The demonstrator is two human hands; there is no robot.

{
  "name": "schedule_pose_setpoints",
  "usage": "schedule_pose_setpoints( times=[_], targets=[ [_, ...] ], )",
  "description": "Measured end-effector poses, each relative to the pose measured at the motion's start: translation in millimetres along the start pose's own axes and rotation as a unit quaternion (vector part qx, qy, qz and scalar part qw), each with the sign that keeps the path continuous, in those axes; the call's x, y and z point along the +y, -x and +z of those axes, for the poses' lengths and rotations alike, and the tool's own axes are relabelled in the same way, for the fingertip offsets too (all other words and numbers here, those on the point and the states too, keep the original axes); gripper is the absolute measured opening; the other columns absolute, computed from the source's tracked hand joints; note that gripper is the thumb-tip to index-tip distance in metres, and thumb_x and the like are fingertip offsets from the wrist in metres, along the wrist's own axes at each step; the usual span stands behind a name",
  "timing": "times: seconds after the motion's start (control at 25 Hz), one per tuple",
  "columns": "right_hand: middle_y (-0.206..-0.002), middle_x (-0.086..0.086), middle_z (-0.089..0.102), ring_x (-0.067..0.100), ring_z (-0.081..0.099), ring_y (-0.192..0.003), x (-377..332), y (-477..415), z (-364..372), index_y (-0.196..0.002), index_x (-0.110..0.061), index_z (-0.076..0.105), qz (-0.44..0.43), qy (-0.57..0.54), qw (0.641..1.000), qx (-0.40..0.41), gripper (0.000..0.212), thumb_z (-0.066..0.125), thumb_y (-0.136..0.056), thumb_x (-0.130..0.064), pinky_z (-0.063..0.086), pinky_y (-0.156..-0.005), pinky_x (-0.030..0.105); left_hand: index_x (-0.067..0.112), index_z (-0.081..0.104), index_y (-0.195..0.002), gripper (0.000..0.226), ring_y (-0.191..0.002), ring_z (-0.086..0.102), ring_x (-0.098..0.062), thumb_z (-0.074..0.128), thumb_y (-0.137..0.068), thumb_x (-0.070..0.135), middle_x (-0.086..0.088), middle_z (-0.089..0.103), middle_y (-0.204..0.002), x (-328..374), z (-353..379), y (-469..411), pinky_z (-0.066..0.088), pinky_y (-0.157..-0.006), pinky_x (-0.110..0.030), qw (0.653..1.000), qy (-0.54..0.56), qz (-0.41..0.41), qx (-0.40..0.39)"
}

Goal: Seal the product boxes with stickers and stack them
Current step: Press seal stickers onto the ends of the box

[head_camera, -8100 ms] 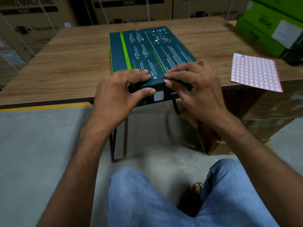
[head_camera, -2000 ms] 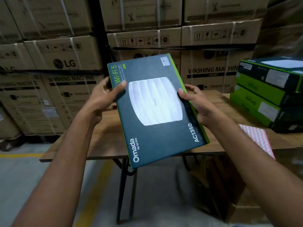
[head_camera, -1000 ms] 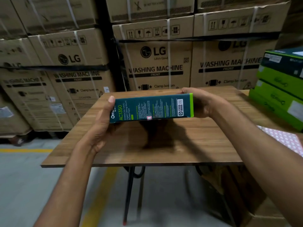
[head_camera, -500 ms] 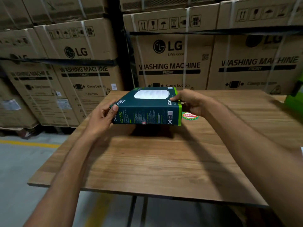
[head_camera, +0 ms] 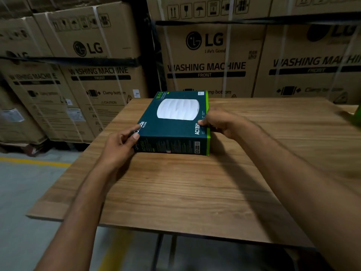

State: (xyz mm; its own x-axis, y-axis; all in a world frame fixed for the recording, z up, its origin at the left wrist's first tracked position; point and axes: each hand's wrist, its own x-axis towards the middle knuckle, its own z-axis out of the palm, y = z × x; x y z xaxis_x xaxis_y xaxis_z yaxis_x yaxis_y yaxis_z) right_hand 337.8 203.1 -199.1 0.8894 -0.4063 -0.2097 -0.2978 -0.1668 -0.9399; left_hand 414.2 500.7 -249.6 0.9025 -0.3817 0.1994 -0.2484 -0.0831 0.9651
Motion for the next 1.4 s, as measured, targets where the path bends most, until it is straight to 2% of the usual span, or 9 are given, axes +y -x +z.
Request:
schedule_pose_setpoints(
  times=[0.28,0.4,0.48,0.68,0.76,0.84,0.92,1.12,1.4],
  targets=[
    [-0.120,0.011,0.071,0.024,0.070,-0.106,-6.6,-15.2,43.5,-0.132,-0.011,0.058,-0.020,-0.062,0.998,-0.005,0.039,0.065,-0.095,0.002,0.059,-0.092,0.036,0.023,0.069,-0.138,0.034,-0.127,0.065,-0.018,0.059,-0.107,0.014,0.000,0.071,-0.133,-7.7,-38.3,-1.3,0.048,-0.114,-0.048,0.994,-0.089,0.006,0.066],
    [-0.118,0.009,0.072,0.026,0.070,-0.107,-8.5,-20.5,51.6,-0.130,-0.012,0.061,-0.020,-0.036,0.999,0.017,0.040,0.072,-0.092,-0.004,0.057,-0.101,0.043,0.020,0.066,-0.140,0.035,-0.124,0.063,-0.015,0.056,-0.108,0.011,-0.001,0.068,-0.137,-6.8,-38.3,-7.3,0.054,-0.094,-0.024,0.991,-0.096,-0.006,0.090],
    [-0.117,0.008,0.073,0.026,0.071,-0.107,-6.9,-21.1,52.4,-0.128,-0.013,0.062,-0.020,-0.036,0.999,0.030,0.040,0.075,-0.091,-0.006,0.057,-0.102,0.045,0.018,0.064,-0.141,0.036,-0.122,0.061,-0.012,0.055,-0.108,0.009,-0.001,0.066,-0.138,-5.4,-36.1,-9.2,0.047,-0.083,-0.012,0.991,-0.095,-0.013,0.095],
    [-0.120,0.007,0.073,0.021,0.070,-0.106,-1.7,2.6,56.8,-0.128,-0.013,0.064,-0.052,-0.026,0.995,0.079,0.038,0.077,-0.093,-0.014,0.060,-0.090,0.036,0.015,0.071,-0.132,0.033,-0.120,0.066,-0.017,0.062,-0.103,0.003,0.001,0.071,-0.126,4.4,-27.3,-1.2,0.051,-0.100,-0.027,0.980,-0.133,0.018,0.147],
    [-0.115,0.003,0.070,0.016,0.066,-0.102,-3.7,28.5,52.5,-0.123,-0.013,0.064,-0.073,-0.033,0.990,0.112,0.033,0.077,-0.093,-0.015,0.055,-0.076,0.029,0.018,0.072,-0.128,0.032,-0.119,0.066,-0.013,0.066,-0.100,0.005,0.002,0.072,-0.125,24.5,-12.4,15.7,0.050,-0.099,-0.022,0.972,-0.139,0.070,0.177],
    [-0.106,-0.002,0.067,0.014,0.064,-0.099,-7.1,64.4,39.9,-0.117,-0.015,0.065,-0.103,-0.069,0.983,0.132,0.026,0.076,-0.094,-0.013,0.054,-0.083,0.031,0.024,0.072,-0.125,0.031,-0.122,0.065,-0.009,0.068,-0.098,0.009,0.004,0.072,-0.128,47.2,9.4,38.3,0.051,-0.098,-0.020,0.971,-0.102,0.116,0.180],
    [-0.105,-0.005,0.068,0.009,0.065,-0.095,-6.2,110.7,18.7,-0.116,-0.015,0.068,-0.132,-0.096,0.977,0.135,0.022,0.073,-0.095,-0.010,0.054,-0.086,0.030,0.028,0.072,-0.123,0.030,-0.124,0.063,-0.009,0.068,-0.098,0.011,0.005,0.070,-0.130,68.0,39.1,68.2,0.054,-0.097,-0.021,0.971,-0.066,0.143,0.178],
    [-0.098,-0.003,0.075,0.006,0.068,-0.086,19.1,209.3,-47.6,-0.107,-0.019,0.073,-0.164,-0.103,0.967,0.164,0.015,0.072,-0.095,-0.009,0.049,-0.069,0.020,0.025,0.070,-0.121,0.029,-0.118,0.063,0.004,0.070,-0.097,0.007,0.014,0.070,-0.122,107.4,123.0,131.2,0.050,-0.100,-0.019,0.977,0.014,0.166,0.133],
    [-0.097,0.000,0.078,0.003,0.070,-0.082,62.3,297.7,-139.8,-0.102,-0.020,0.074,-0.173,-0.064,0.949,0.256,0.014,0.072,-0.095,-0.009,0.050,-0.071,0.021,0.023,0.073,-0.110,0.024,-0.114,0.068,-0.008,0.071,-0.095,0.004,0.005,0.074,-0.116,150.8,234.1,182.0,0.051,-0.091,-0.013,0.982,0.071,0.176,-0.014]
  ],
)
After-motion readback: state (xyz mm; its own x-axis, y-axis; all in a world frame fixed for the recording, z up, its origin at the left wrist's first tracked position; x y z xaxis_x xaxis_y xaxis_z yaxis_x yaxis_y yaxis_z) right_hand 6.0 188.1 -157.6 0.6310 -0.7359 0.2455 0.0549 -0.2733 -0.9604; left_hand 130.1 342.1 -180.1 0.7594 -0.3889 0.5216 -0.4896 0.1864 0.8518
